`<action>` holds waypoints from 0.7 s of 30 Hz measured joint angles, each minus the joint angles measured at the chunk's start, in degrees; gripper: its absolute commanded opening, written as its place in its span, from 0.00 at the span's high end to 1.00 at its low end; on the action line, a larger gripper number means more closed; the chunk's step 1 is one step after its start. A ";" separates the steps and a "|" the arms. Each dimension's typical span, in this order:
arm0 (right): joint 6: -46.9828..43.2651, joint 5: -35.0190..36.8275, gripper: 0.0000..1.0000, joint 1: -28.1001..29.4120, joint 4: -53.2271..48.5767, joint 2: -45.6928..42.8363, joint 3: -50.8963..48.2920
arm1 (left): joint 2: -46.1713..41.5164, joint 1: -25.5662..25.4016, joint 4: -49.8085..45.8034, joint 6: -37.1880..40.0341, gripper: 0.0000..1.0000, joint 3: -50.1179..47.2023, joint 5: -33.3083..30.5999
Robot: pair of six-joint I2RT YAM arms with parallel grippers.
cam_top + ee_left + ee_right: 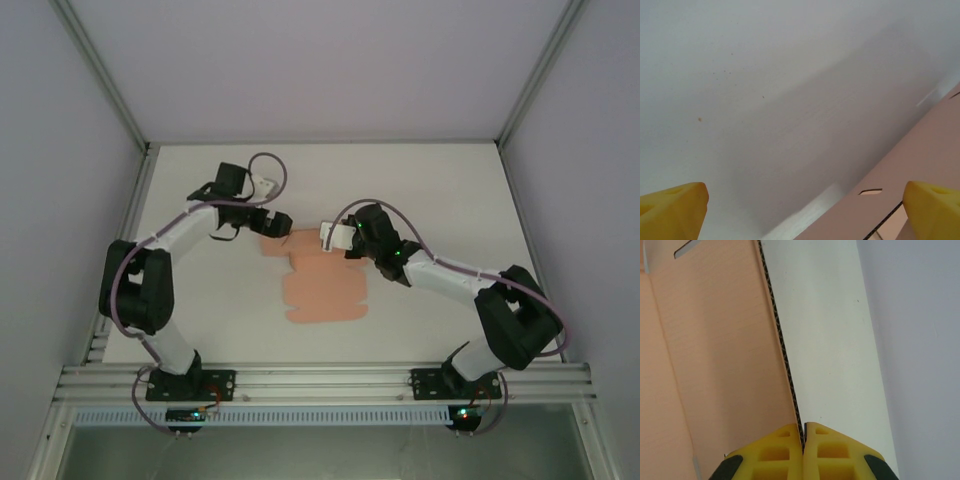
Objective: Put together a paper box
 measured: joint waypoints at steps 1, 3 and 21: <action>0.31 0.02 1.00 -0.11 -0.13 0.04 0.00 | -0.09 -0.66 0.31 -0.02 0.00 -0.26 -1.40; 1.27 0.04 1.00 -0.28 -0.20 0.24 0.00 | -0.20 -1.88 1.14 -0.09 0.01 -0.85 -4.11; 4.33 -6.71 1.00 -2.16 -3.74 0.33 0.13 | -3.74 6.43 1.77 10.71 0.08 -8.76 9.88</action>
